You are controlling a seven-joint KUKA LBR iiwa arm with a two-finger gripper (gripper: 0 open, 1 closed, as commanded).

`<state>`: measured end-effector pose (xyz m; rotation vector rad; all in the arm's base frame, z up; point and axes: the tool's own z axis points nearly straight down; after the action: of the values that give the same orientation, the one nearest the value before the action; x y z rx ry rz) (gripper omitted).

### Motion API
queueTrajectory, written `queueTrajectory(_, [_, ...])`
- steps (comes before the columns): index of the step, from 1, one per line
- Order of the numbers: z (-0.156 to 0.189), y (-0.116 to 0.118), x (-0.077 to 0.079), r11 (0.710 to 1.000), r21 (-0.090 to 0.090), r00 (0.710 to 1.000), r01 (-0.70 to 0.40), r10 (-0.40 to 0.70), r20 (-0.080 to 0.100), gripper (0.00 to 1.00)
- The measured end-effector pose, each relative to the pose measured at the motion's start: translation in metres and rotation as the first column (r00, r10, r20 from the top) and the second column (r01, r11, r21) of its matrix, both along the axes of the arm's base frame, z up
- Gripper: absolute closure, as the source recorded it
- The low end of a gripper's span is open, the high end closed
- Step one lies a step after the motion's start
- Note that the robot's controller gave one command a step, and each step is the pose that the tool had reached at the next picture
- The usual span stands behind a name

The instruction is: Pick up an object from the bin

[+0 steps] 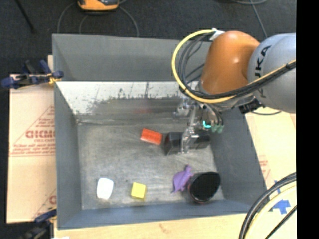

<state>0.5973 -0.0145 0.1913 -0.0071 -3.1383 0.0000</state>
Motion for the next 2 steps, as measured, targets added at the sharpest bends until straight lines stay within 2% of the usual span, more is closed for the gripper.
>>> queueTrajectory(1, [0.005, 0.0, 0.002, 1.0, 0.0, 1.0, 0.0, 0.0, 0.008, 0.0])
queueTrajectory(2, [-0.065, -0.028, 0.012, 1.0, -0.002, 1.0, -0.018, 0.018, 0.013, 0.0])
